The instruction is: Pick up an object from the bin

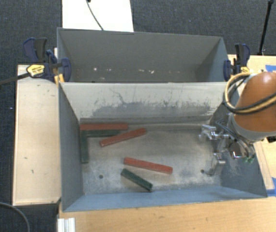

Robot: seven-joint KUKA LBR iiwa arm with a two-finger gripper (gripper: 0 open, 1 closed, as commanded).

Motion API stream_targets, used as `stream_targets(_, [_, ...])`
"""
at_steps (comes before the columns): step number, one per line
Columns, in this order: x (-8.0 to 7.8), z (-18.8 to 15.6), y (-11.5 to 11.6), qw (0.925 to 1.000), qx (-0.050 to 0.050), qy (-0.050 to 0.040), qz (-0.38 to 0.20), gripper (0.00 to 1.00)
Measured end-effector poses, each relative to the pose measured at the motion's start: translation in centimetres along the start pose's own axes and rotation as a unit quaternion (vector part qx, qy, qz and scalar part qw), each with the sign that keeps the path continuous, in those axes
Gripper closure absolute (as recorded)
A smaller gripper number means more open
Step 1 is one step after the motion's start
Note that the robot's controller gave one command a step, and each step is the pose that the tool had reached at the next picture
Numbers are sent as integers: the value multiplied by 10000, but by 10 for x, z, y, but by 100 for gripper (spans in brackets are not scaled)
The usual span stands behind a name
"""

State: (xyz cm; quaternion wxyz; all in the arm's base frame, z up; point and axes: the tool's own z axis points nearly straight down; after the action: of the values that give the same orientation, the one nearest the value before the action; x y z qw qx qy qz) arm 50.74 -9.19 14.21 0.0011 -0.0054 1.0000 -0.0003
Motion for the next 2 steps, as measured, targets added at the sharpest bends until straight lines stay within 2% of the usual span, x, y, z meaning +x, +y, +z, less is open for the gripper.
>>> stream_targets(1, [21,75,70,9999,-23,21,156,0])
stream_targets(2, [1,72,120,9979,-20,-13,648,0])
